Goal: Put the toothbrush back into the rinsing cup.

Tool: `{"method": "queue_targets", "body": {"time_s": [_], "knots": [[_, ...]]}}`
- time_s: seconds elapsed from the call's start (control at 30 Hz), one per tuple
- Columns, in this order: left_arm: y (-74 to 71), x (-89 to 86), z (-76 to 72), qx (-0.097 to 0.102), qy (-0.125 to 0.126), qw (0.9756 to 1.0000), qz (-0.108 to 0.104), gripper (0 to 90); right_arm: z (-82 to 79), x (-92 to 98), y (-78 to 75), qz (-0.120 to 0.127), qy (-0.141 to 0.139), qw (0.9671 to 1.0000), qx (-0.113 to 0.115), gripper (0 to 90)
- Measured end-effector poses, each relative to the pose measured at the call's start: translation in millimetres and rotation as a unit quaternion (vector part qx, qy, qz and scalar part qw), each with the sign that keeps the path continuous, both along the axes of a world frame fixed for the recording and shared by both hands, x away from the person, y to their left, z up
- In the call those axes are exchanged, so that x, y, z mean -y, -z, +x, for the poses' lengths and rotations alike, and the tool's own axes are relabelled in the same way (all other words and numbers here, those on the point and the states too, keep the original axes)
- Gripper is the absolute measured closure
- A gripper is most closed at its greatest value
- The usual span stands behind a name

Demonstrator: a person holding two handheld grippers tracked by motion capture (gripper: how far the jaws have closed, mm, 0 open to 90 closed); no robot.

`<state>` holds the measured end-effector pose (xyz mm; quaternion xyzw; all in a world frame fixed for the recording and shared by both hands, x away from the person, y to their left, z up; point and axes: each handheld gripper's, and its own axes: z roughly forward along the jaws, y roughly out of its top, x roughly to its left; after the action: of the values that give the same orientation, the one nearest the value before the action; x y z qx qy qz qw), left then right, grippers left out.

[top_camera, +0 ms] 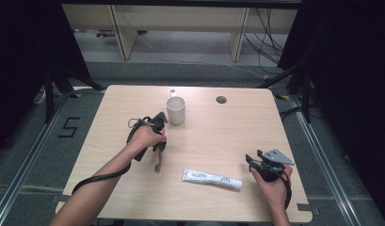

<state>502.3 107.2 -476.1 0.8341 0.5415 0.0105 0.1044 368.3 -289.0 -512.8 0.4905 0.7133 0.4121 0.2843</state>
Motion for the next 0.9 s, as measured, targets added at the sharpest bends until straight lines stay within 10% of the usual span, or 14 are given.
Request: {"method": "queue_targets", "body": {"time_s": [0.9], "knots": [[2.6,1.5,-2.9,0.025,0.062,0.9968,0.043,81.6,-1.8,-1.9,-0.3,0.009,0.007,0.9999,-0.008,46.5]]}}
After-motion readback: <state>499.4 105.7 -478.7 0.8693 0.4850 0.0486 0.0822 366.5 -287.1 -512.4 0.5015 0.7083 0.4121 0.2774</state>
